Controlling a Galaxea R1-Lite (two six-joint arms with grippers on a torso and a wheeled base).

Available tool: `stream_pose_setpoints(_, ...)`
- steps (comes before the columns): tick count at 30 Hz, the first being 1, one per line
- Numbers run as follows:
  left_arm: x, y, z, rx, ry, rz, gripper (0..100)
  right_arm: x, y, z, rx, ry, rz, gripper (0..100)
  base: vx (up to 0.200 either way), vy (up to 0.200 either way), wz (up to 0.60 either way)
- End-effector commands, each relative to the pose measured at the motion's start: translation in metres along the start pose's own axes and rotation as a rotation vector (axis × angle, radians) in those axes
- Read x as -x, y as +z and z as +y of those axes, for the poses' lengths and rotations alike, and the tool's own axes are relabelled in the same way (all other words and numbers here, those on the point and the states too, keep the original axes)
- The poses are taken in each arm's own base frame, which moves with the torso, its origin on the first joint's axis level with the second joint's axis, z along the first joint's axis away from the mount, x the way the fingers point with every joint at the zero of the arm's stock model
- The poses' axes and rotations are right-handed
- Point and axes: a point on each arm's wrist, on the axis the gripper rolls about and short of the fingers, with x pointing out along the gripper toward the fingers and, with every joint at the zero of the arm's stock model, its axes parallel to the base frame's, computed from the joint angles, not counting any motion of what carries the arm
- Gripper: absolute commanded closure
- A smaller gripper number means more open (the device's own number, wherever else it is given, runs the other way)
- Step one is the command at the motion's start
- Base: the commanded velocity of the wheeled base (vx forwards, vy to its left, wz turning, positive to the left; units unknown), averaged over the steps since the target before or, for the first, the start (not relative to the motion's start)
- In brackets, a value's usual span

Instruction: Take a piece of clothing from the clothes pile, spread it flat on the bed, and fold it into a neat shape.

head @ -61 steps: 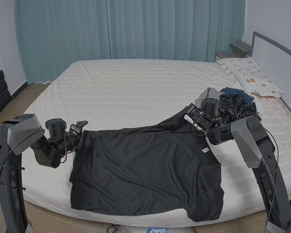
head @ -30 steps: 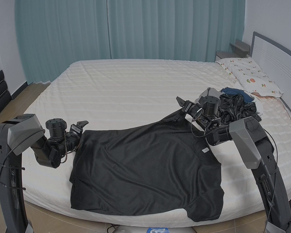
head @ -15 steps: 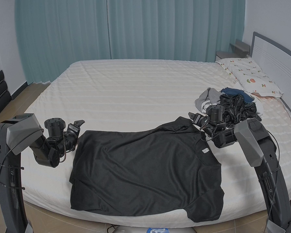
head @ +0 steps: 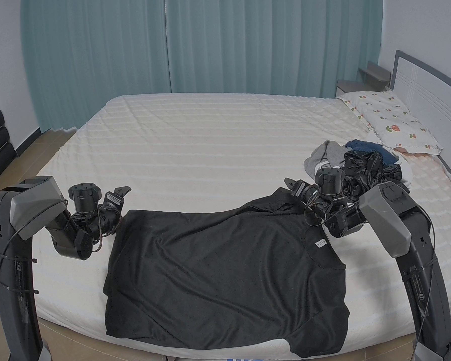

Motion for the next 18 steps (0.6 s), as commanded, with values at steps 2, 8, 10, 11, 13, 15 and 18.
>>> stream_pose_setpoints(2,-0.001,-0.001,0.001,-0.004,0.004,0.004,0,0.017,0.001,0.019,-0.024,0.043,0.062,0,0.0,0.0,0.0)
stream_pose_setpoints(8,-0.001,-0.003,0.001,-0.005,0.003,0.009,0,0.038,0.0,0.028,-0.048,0.083,0.184,0,0.0,0.0,0.0)
stream_pose_setpoints(10,-0.001,-0.004,0.0,-0.006,0.002,0.011,0,0.042,0.004,0.038,-0.054,0.109,0.207,0,0.0,0.0,0.0)
stream_pose_setpoints(11,-0.001,-0.004,0.0,-0.006,0.001,0.013,0,0.043,0.004,0.041,-0.065,0.116,0.222,0,0.0,0.0,0.0)
stream_pose_setpoints(13,-0.001,-0.006,0.001,-0.006,0.004,0.015,0,0.042,-0.002,0.044,-0.091,0.126,0.25,0,0.0,0.0,0.0)
stream_pose_setpoints(15,-0.001,-0.006,0.001,-0.006,0.004,0.015,0,0.038,-0.01,0.047,-0.103,0.132,0.264,0,0.0,0.0,0.0)
stream_pose_setpoints(18,-0.001,-0.006,0.001,-0.006,0.004,0.015,0,0.032,-0.018,0.047,-0.105,0.134,0.271,0,0.0,0.0,0.0)
